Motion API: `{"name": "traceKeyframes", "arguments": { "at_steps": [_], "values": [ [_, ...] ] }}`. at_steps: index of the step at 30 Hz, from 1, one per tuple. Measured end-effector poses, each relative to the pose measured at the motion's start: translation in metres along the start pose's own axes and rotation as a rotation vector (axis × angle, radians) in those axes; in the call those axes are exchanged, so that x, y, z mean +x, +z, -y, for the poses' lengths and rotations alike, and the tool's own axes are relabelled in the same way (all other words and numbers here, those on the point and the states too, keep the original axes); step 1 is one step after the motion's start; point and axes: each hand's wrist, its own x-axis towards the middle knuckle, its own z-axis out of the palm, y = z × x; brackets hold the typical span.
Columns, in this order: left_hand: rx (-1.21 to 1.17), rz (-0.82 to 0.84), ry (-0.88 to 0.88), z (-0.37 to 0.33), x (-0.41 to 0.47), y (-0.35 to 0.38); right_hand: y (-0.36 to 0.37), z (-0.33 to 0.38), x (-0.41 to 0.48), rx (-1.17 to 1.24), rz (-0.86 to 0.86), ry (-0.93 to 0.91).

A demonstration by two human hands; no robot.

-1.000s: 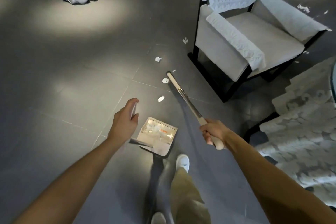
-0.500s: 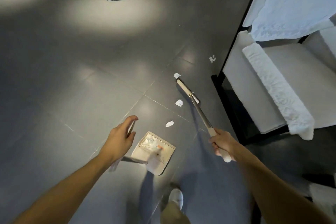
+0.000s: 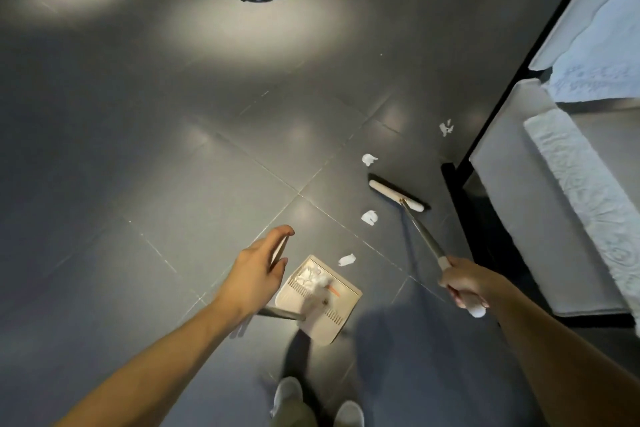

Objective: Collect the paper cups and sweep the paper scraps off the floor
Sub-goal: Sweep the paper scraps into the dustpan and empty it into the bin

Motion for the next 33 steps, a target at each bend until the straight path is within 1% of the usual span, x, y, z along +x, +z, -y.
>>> {"name": "traceKeyframes", "arguments": {
  "at_steps": [2, 5, 7, 10, 15, 16, 18, 22, 24, 28, 33],
  "values": [
    [-0.009, 0.005, 0.005, 0.0, 0.001, 0.001, 0.01, -0.004, -0.003, -0.028, 0.023, 0.043],
    [-0.02, 0.016, 0.003, -0.001, 0.002, 0.0, 0.025, -0.006, -0.02, 0.002, 0.067, 0.158],
    [-0.03, 0.011, 0.004, 0.0, 0.007, -0.003, 0.033, -0.006, -0.036, 0.006, 0.094, 0.198],
    [-0.049, 0.016, -0.003, 0.001, 0.009, -0.008, 0.047, -0.005, -0.064, 0.017, 0.156, 0.221],
    [-0.114, 0.003, -0.004, -0.004, 0.016, -0.013, 0.069, -0.003, -0.117, -0.052, 0.282, 0.265],
    [-0.123, -0.006, 0.001, -0.006, 0.018, -0.015, 0.072, 0.0, -0.126, -0.044, 0.305, 0.262],
    [-0.131, -0.004, 0.001, -0.008, 0.023, -0.018, 0.075, 0.006, -0.145, 0.058, 0.339, 0.27],
    [-0.117, 0.048, 0.046, -0.004, 0.024, -0.024, 0.067, 0.018, -0.173, 0.176, 0.348, 0.239],
    [-0.109, 0.059, 0.069, 0.001, 0.026, -0.029, 0.069, 0.023, -0.184, 0.19, 0.345, 0.179],
    [-0.1, 0.07, 0.089, 0.008, 0.043, -0.042, 0.073, 0.037, -0.189, 0.12, 0.25, 0.03],
    [-0.075, 0.026, 0.118, 0.004, 0.079, -0.054, 0.045, 0.063, -0.164, 0.213, 0.174, -0.071]
  ]
}}
